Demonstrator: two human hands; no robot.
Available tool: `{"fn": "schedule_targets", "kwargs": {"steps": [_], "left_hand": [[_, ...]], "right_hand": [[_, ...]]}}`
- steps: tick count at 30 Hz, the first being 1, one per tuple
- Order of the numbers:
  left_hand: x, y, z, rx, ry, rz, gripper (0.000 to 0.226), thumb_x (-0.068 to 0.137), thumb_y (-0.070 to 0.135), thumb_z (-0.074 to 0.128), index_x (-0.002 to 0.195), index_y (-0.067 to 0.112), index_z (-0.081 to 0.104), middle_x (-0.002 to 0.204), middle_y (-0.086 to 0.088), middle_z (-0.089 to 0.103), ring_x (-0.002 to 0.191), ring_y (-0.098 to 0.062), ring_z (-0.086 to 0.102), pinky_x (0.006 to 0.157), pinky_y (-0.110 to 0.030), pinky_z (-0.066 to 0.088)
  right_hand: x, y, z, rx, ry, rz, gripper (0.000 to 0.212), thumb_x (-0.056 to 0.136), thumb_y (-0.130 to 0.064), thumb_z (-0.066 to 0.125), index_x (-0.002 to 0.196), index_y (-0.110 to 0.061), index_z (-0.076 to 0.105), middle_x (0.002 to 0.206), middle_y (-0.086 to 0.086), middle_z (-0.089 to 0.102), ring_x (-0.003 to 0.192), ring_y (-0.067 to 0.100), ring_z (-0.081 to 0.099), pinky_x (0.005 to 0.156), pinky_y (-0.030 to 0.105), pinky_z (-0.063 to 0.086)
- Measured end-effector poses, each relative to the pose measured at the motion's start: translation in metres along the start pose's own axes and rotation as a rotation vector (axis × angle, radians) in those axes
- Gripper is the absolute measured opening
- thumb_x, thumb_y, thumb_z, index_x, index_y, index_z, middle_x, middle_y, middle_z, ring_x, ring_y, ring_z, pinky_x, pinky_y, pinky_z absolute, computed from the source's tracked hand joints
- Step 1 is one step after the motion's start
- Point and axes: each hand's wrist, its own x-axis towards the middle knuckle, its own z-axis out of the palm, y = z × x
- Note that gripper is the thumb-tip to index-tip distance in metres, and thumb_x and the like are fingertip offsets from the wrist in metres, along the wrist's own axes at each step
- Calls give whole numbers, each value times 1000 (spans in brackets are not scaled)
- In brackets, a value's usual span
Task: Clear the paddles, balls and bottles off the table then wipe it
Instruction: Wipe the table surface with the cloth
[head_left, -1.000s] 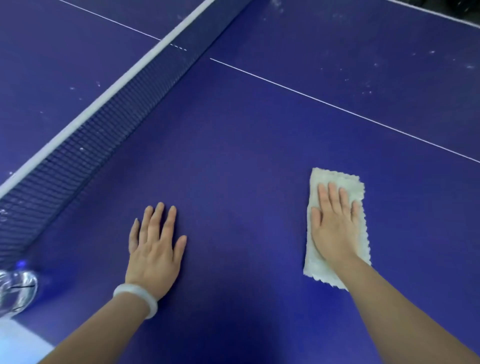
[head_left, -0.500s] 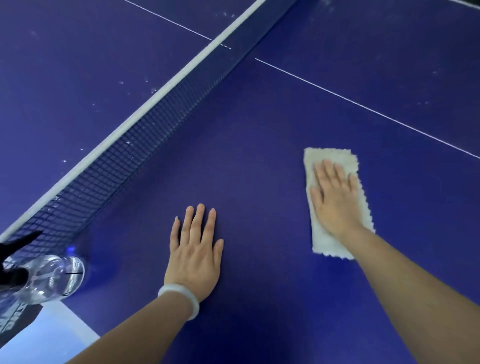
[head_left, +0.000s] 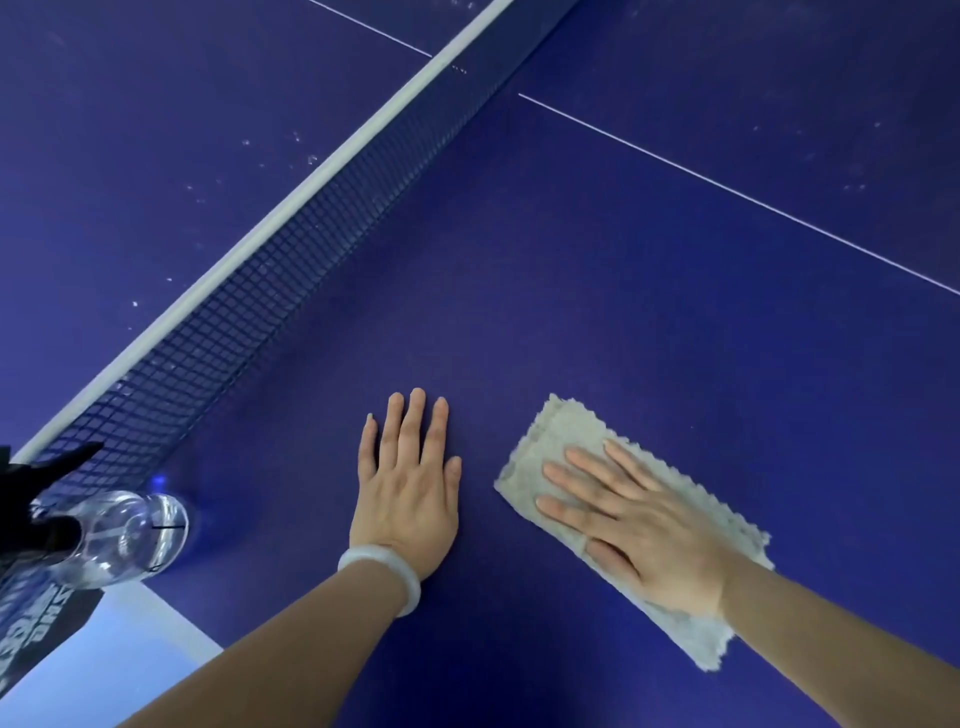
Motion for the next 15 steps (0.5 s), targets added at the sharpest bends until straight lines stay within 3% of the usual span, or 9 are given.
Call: {"fn": "schedule_targets", "kwargs": {"steps": [2,5,7,9,15], "left_hand": [[0,0,0,-12,-6,-3,59,102,39,13,155,15,21,162,-9,20,152,-27,9,122,-49,9],[-2,0,-2,-23,-18,-4,60,102,40,10,156,16,17,163,-9,16,152,-26,5,123,-50,7],[-3,2,-6,-32,-20,-2,61,101,40,6,156,16,14,164,-8,12,152,-26,1,123,-48,3],[-4,2,-10,-54,-21,4,59,102,38,5,157,17,10,165,-6,7,152,-24,-4,123,-46,-2],[-5,-10,-15,-315,24,36,52,104,25,33,155,17,26,164,-2,14,152,-16,2,121,-30,-9]], "right_hand": [[-15,16,5,-6,-8,87,55,104,-36,27,157,-36,13,165,-9,11,153,18,5,122,46,9],[1,39,10,94,91,633,55,102,-38,17,155,-39,3,165,-5,14,153,16,1,124,46,7],[29,39,9,163,138,877,58,99,-41,10,157,-34,6,166,-5,6,153,17,-3,124,46,-1],[52,17,4,146,113,854,61,97,-42,7,157,-33,7,166,-4,4,153,21,-2,123,48,-1],[12,-90,11,109,41,372,55,105,-39,18,158,-32,7,166,-7,-3,153,18,-10,123,48,4]]}}
